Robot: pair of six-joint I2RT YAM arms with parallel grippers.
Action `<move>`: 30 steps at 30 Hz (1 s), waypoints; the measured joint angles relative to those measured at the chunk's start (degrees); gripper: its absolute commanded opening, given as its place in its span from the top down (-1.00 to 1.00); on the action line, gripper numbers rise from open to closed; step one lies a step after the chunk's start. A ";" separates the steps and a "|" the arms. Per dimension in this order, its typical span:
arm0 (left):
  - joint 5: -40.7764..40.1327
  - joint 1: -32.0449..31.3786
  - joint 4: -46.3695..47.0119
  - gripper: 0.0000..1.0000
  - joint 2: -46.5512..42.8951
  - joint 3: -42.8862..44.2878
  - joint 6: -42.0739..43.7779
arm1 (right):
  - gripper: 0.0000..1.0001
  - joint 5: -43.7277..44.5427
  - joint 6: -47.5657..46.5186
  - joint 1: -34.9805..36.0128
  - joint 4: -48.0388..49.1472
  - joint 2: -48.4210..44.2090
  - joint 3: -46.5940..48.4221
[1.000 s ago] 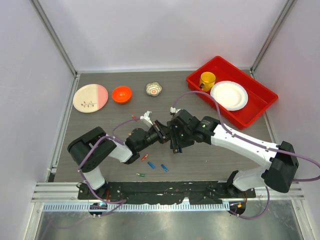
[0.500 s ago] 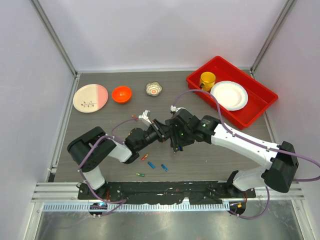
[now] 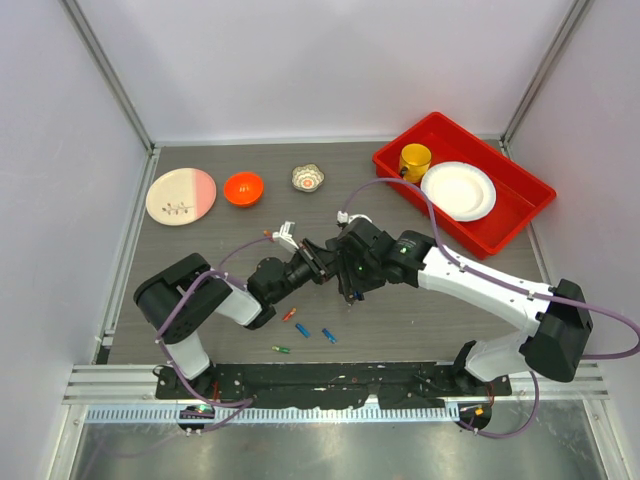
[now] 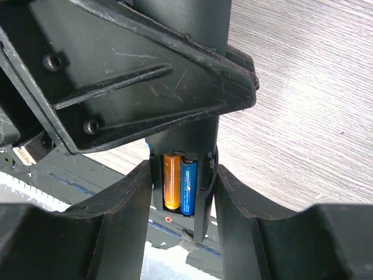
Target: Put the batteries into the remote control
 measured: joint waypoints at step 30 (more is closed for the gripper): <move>-0.04 0.68 5.57 1.00 0.31 -0.74 -2.51 | 0.62 -5.35 0.26 -2.93 3.37 -5.88 -2.47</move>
